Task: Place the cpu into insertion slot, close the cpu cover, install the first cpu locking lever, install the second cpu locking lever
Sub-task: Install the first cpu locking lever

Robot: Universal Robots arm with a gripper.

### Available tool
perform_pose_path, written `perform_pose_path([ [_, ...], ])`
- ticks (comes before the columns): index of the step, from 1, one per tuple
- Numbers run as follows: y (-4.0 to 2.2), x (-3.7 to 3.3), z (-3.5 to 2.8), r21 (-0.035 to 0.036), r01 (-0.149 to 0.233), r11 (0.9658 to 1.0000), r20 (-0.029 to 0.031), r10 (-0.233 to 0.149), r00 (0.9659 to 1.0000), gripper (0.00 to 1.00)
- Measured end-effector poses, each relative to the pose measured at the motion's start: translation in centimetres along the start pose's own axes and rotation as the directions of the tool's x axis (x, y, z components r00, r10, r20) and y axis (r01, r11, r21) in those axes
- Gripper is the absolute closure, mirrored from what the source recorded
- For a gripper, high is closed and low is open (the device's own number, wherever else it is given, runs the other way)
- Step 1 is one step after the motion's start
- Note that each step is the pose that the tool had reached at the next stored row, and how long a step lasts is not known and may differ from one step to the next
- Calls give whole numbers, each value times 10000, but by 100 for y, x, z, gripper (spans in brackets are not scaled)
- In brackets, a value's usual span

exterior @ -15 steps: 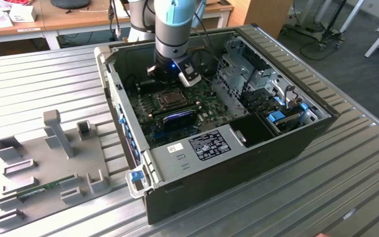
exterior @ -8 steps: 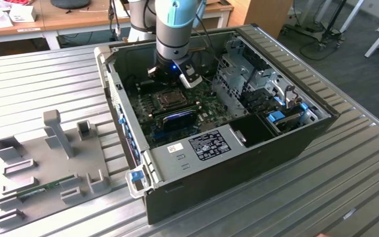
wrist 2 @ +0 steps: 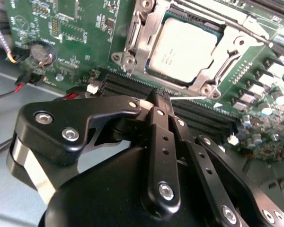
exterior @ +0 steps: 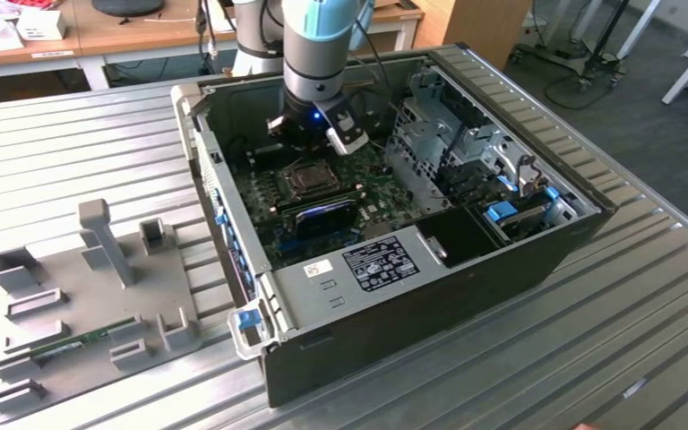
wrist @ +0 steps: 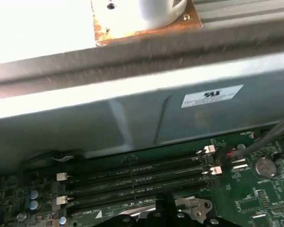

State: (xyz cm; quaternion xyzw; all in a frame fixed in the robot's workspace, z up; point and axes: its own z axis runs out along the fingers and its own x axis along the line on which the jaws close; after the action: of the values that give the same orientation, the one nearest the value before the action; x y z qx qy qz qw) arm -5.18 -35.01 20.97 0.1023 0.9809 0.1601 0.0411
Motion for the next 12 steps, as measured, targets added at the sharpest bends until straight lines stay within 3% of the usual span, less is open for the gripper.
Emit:
perform_pose_path([
  [6, 48, -7, -140, 1, 0, 10000, 0, 0, 10000, 89],
  [12, 50, 2, -154, -1, 2, 10000, 4, -2, 10000, 89],
])
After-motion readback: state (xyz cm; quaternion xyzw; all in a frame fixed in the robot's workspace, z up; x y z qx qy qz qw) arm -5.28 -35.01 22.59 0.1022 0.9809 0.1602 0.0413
